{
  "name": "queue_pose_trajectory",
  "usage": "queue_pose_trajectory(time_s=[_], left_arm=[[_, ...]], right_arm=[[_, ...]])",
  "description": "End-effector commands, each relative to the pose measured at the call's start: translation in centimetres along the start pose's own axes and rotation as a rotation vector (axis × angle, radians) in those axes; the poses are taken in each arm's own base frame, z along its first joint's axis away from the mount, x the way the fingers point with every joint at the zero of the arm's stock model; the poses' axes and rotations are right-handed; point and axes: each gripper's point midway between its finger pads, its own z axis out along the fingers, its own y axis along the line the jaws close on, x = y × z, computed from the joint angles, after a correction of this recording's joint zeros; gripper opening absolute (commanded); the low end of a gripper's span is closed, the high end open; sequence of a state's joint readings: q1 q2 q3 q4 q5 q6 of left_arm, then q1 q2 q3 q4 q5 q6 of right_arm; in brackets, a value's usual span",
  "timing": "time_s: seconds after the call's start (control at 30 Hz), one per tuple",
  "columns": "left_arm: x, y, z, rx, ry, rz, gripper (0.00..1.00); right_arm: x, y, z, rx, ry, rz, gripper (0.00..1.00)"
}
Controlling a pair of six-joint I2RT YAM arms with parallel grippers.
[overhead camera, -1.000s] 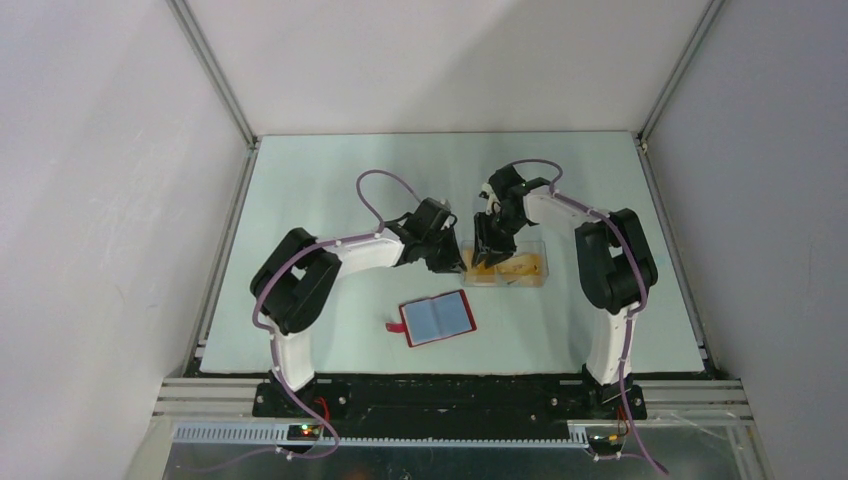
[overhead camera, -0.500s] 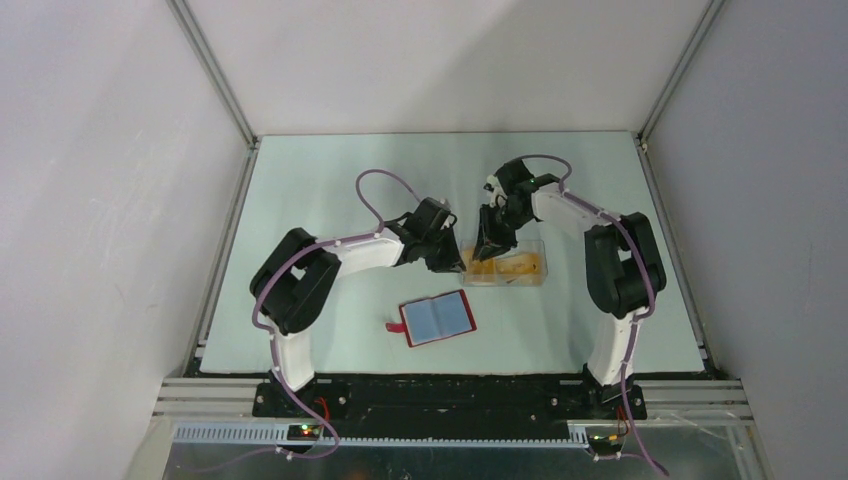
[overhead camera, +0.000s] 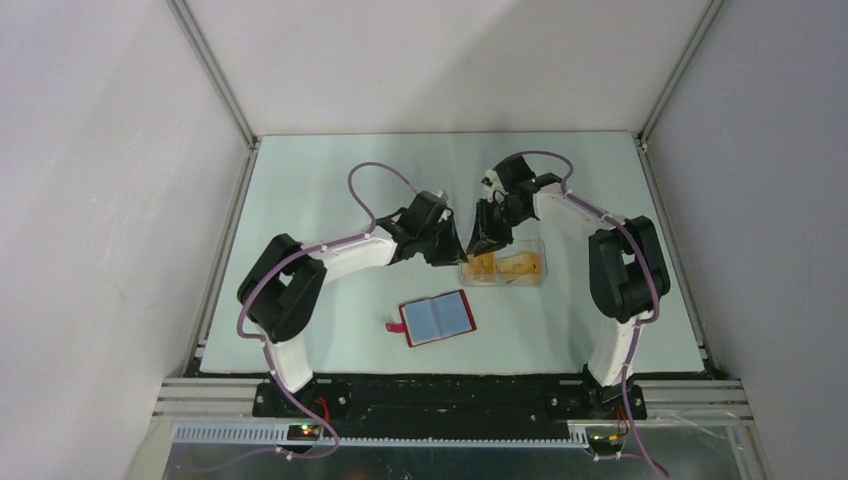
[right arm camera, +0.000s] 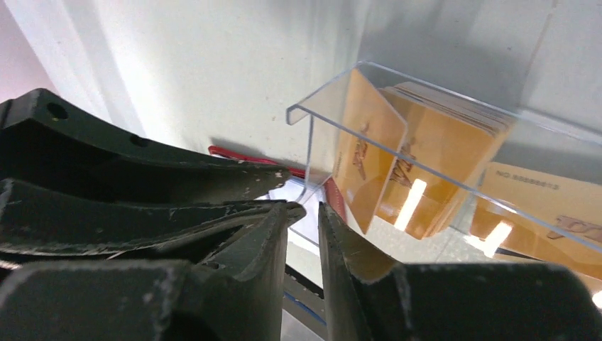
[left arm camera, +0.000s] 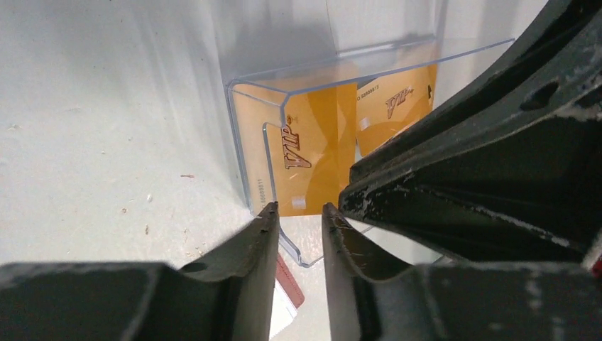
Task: Put the credit cards into the card holder
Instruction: Pick up the credit card from the storage box.
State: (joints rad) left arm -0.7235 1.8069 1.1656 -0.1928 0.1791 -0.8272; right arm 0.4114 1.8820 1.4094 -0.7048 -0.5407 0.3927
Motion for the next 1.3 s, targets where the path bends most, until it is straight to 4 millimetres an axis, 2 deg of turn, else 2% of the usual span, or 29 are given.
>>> queue_pose_trajectory(time_s=[0.0,0.2,0.43,0.6,0.87,0.97,1.13,1.27], left_arm=[[-1.4,-2.3,-1.6,0.07,-0.045,0.045,0.37],[-1.5,-3.3,-0.8,0.095,-0.022,0.091,0.48],[-1.2,-1.8,0.8,-0.025,-0.01,0.131,0.53],[-0.5,-0.8,1.9,-0.09,0.012,0.138,0.54],[-0.3,-0.9,2.6,-0.133,0.028,0.185,0.58],[-0.3,-0.6,2.8,-0.165,0.025,0.19,0.52],[-0.1,-0.3,3.1,-0.176,0.036,0.185,0.32],[-0.2,-0.3,3.0,-0.179,0.031,0.181,0.22]], right_arm=[[-0.7,-0.5,-1.3,0.03,-0.06,0.006,0.29],[-0.9,-2.0,-2.0,0.025,-0.073,0.049,0.31],[-0.6,-4.2,-2.0,0.053,-0.056,0.088,0.29],[-0.1,-5.6,-1.2,0.088,-0.031,0.104,0.27],[0.4,-6.1,-0.2,0.086,-0.001,0.11,0.26],[0.5,-6.2,0.1,0.087,0.01,0.114,0.25],[0.8,-6.5,0.3,0.1,0.016,0.112,0.22],[0.9,-6.5,0.1,0.105,0.018,0.111,0.22]])
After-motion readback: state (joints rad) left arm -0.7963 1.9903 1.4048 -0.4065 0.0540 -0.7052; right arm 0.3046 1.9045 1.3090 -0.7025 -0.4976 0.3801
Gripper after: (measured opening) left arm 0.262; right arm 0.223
